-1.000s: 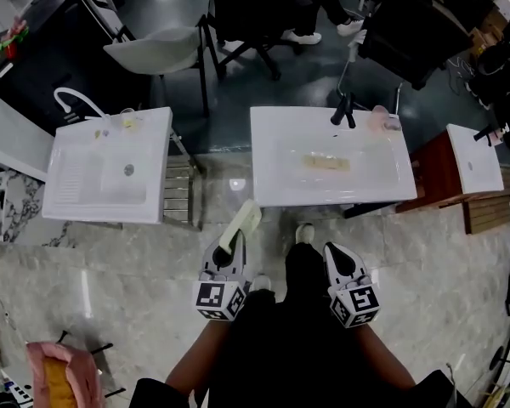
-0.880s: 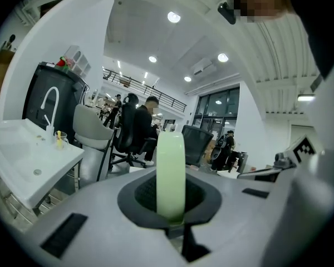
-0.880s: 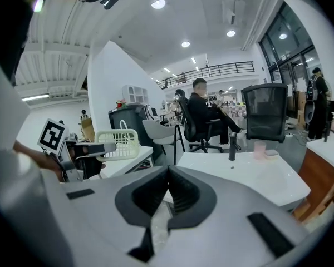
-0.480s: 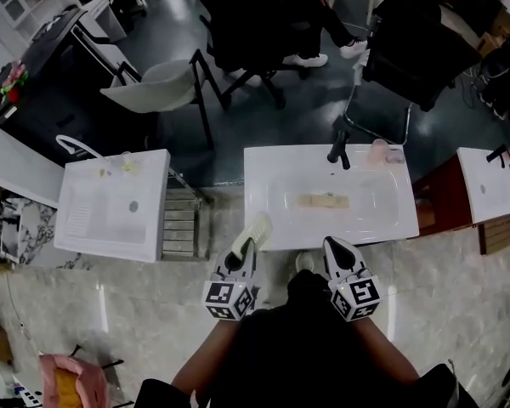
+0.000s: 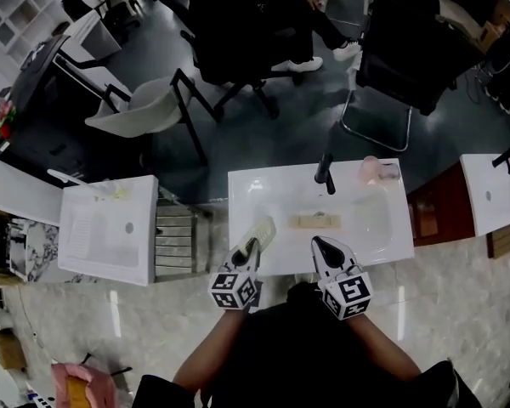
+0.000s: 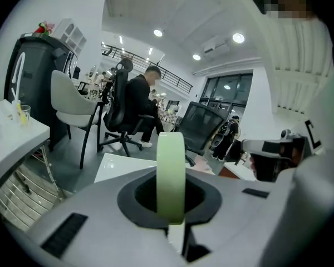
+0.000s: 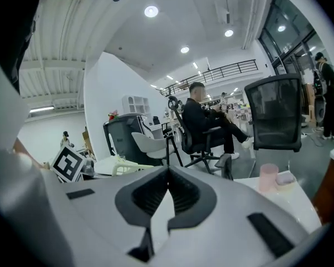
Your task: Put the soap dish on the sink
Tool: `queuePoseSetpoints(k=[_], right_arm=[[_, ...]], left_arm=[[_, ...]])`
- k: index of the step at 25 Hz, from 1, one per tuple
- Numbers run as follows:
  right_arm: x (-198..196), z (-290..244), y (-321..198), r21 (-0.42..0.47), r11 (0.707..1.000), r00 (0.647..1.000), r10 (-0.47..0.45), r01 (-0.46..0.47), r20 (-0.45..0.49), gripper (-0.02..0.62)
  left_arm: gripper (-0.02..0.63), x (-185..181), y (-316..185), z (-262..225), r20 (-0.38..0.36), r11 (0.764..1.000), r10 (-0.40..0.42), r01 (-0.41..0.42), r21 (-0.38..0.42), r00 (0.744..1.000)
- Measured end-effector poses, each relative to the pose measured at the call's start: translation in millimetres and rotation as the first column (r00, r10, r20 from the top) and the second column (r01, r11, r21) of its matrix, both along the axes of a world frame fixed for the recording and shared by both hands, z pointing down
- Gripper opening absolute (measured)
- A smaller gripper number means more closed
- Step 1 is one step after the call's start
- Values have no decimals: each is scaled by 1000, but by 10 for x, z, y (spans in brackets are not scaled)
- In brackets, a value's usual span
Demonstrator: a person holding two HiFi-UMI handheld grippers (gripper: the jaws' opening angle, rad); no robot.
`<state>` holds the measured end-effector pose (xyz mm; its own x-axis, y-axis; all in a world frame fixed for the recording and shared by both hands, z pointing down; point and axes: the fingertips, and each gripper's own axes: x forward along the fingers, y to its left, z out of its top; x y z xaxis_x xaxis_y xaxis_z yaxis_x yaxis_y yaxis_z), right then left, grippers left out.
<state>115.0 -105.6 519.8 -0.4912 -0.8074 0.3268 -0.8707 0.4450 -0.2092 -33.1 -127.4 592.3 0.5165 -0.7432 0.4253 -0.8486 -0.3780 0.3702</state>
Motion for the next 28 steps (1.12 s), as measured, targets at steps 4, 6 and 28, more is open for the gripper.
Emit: queuePoseSetpoints(k=[4, 6, 28], right_arm=[[174, 123, -211, -23, 1000, 1000, -14, 14, 12, -2], [257, 189, -315, -32, 999, 1000, -24, 24, 18, -2], [-92, 644, -960, -138, 977, 986, -168, 165, -8, -2]], left_arm=[[20, 186, -293, 195, 30, 1000, 8, -7, -22, 1000], [20, 264, -429, 284, 37, 999, 11, -10, -38, 999], [20, 324, -1716, 1184, -57, 966, -5, -10, -259, 998]])
